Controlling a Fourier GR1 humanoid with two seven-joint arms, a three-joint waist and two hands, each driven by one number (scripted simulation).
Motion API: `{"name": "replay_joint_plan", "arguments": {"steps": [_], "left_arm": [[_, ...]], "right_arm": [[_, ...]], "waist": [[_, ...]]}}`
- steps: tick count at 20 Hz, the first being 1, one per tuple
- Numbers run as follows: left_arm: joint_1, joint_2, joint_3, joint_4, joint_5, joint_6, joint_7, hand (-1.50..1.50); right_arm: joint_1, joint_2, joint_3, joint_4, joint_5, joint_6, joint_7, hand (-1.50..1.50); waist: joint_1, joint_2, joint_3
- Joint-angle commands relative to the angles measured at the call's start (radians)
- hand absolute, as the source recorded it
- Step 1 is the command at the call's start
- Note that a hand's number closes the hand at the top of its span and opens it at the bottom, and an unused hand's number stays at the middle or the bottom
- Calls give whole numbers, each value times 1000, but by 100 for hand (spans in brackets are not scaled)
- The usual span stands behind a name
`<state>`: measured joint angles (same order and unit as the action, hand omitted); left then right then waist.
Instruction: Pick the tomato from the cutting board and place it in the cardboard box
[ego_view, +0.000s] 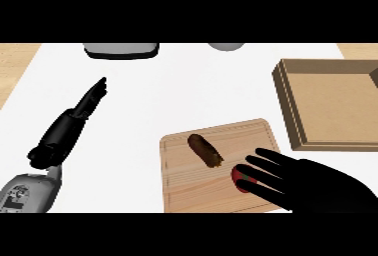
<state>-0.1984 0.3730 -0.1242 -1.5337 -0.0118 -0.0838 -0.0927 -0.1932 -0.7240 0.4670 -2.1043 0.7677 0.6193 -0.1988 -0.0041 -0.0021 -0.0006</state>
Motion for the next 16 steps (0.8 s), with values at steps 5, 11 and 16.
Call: {"name": "replay_joint_plan", "arguments": {"steps": [5,11,16], "left_arm": [[-43,-74,0,11,-52,13,46,0],[33,-58,41,-84,-47,-41,55,0],[25,-49,89,-42,-36,-101,23,0]], "right_arm": [[97,124,157,-18,206,11,111,-150],[4,205,83,90,262,11,67,-150],[119,211,128,104,372,-124,21,-150]], "waist": [[1,1,1],[10,1,1],[4,1,1]]}}
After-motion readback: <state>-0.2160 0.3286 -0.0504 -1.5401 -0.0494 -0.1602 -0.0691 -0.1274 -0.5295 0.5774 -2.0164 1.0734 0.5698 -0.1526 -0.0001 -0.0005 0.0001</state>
